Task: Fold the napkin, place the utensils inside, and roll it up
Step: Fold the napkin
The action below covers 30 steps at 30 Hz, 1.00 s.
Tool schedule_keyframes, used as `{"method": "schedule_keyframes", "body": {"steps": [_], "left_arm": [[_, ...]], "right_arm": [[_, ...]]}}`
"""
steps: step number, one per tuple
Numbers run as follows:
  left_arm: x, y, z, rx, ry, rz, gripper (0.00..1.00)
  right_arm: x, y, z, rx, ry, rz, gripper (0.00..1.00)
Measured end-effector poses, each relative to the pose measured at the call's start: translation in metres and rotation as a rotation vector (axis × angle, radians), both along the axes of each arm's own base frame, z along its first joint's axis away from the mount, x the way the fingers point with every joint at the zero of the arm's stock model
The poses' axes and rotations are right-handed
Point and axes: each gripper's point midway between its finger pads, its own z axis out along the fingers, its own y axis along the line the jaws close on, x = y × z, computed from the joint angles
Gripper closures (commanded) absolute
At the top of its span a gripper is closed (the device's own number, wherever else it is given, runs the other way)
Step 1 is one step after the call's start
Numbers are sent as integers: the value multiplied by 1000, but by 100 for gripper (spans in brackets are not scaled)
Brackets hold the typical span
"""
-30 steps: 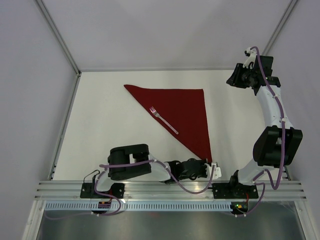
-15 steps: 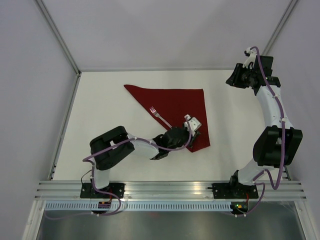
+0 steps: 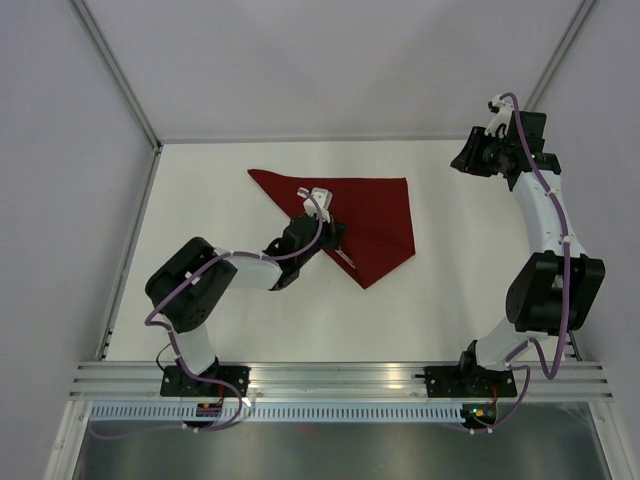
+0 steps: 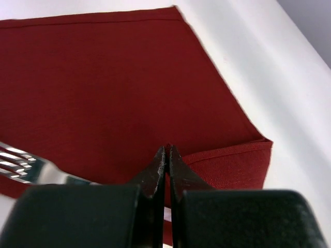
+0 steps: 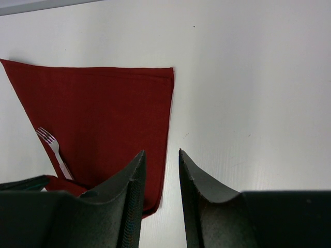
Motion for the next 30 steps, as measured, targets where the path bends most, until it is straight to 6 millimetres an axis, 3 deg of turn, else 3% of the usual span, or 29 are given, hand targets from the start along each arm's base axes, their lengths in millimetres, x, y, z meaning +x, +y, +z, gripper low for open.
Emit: {"method": "schedule_keyframes", "body": {"steps": [7,20,30], "left_arm": [[31,42,-9,-19,64,118,98],[60,81,-9,-53,91,220,98],[74,95,-4,-71,97,252,98]], "right_arm": [[1,0,-3,1,6,0,63],[2,7,-10,3,26,16,63],[2,11,-11,3,27,25,63]]}}
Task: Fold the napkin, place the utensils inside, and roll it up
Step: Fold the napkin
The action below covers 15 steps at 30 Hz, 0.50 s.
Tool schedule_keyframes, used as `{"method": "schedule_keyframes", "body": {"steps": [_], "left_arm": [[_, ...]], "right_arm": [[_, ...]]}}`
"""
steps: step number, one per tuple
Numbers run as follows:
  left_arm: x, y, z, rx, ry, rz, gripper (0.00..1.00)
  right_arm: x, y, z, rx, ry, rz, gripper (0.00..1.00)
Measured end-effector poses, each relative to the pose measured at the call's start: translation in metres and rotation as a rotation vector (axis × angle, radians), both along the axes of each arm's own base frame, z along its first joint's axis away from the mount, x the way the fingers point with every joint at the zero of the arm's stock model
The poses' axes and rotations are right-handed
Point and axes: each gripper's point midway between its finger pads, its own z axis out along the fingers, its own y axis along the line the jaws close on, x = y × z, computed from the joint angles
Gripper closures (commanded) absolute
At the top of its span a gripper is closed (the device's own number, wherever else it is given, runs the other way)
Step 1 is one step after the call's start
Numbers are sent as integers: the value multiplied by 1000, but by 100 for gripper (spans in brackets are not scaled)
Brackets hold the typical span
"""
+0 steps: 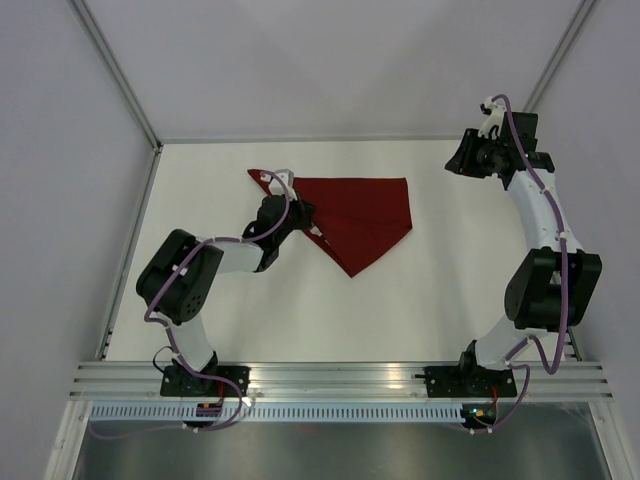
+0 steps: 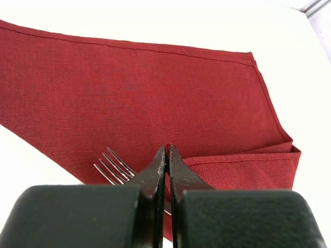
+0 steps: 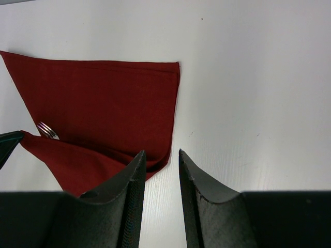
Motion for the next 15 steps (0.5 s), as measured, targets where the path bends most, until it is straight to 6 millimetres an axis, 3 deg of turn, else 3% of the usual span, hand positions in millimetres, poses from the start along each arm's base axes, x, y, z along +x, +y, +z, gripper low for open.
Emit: {"method": "schedule_keyframes", "body": {"steps": [15], "left_arm": [[5,10,-7,0,22,29,98]], "right_arm": [[0,1,-1,0,2,2,63]]}}
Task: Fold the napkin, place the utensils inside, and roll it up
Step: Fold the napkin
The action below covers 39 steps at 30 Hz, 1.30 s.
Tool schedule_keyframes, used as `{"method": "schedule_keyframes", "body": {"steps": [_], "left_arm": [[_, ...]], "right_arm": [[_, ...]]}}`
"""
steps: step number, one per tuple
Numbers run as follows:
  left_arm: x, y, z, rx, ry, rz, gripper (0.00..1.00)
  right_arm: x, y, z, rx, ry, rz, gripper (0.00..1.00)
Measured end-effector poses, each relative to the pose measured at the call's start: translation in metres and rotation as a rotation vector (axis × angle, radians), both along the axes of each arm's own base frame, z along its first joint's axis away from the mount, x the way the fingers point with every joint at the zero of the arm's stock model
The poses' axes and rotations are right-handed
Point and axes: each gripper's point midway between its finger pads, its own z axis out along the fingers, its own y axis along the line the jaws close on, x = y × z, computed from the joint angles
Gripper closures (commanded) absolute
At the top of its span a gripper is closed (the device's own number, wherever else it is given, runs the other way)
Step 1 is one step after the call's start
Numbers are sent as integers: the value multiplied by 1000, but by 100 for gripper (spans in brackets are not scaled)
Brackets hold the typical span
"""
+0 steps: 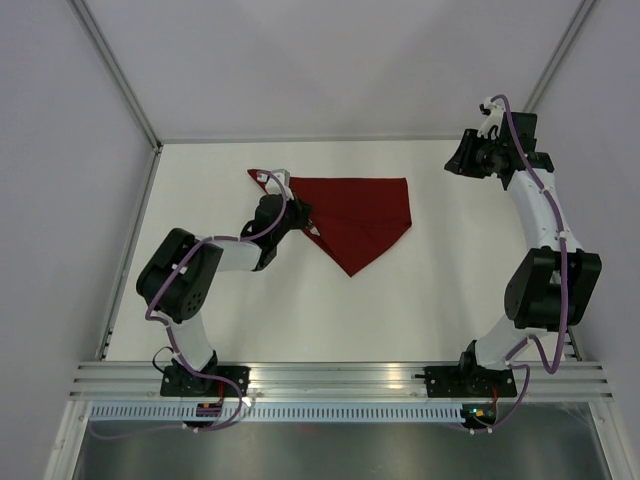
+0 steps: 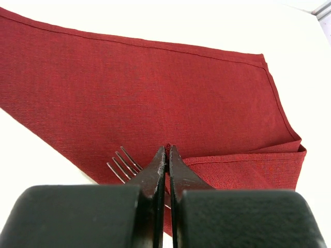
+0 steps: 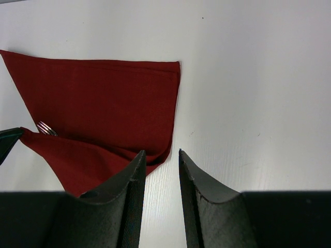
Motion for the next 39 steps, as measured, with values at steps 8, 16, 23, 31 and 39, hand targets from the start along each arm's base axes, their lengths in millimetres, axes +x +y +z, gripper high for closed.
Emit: {"method": "schedule_keyframes", "body": {"steps": [8,16,23,31,39], "left_arm": [[2,6,-3,-1,14,21,98],[4,10,-4,-2,19,49,98],[5,15,-11,4,38,79,98],[4,25,-26,23,101,121,74],[9,23,-22,20,111,126,42]], "right_arm": [[0,2,-5,1,13,5,63],[0,2,-5,-1,12,6,63],[0,3,-5,-1,12,8,63],[0,3,-5,-1,12,8,63],[0,5,-5,-1,12,13,63]]}}
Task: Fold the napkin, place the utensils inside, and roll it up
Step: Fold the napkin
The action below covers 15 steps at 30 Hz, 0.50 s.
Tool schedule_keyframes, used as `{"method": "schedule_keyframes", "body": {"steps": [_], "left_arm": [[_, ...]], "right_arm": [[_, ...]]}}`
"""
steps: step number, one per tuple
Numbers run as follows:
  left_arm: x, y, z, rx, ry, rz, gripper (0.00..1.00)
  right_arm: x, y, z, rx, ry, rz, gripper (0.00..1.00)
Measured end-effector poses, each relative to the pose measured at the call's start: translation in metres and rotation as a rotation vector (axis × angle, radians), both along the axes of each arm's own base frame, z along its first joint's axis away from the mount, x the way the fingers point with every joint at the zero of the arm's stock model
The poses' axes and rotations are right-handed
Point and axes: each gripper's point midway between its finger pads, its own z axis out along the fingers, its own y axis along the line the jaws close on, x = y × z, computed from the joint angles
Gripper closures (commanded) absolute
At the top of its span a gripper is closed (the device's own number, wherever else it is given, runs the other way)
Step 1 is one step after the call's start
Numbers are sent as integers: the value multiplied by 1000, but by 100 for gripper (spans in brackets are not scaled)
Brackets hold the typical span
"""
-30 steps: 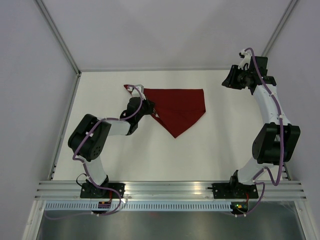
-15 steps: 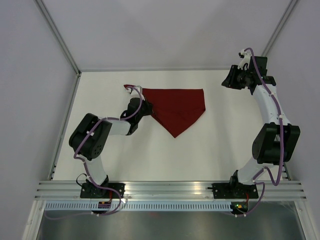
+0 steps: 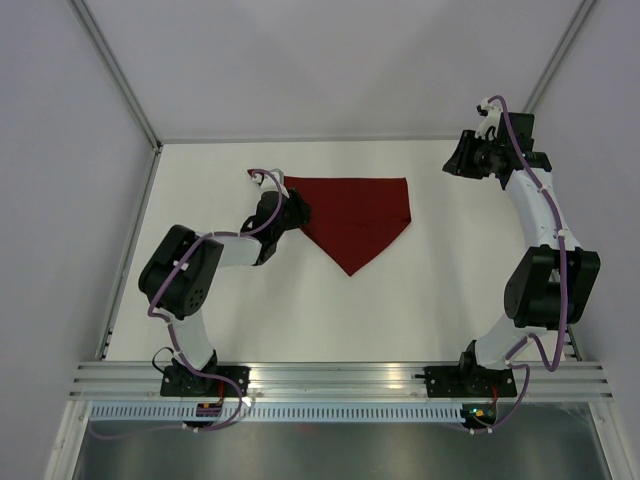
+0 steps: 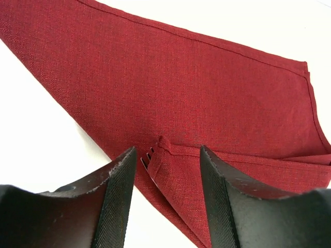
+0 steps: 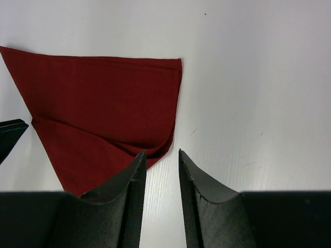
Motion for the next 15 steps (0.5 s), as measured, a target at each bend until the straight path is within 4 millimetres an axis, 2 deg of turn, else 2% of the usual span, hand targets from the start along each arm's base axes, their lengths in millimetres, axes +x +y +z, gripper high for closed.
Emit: {"method": "schedule_keyframes", "body": {"steps": [4,7,10,14,15], "left_arm": [[0,7,1,10,9,20,39],[8,28,11,23,19,81,38],[35,61,37,4,12,178,38],[84,118,78,-45,-17,317,39],[94,129,83,-51,-22,340,39]], "right_arm": [[0,2,0,-1,0,5,63],[-2,4,-1,-5,6,14,63],[-3,9,-3,-5,12,24,63],[-3,13,-3,-6,13,35,63],[-3,14,-3,-6,13,37,63]]}}
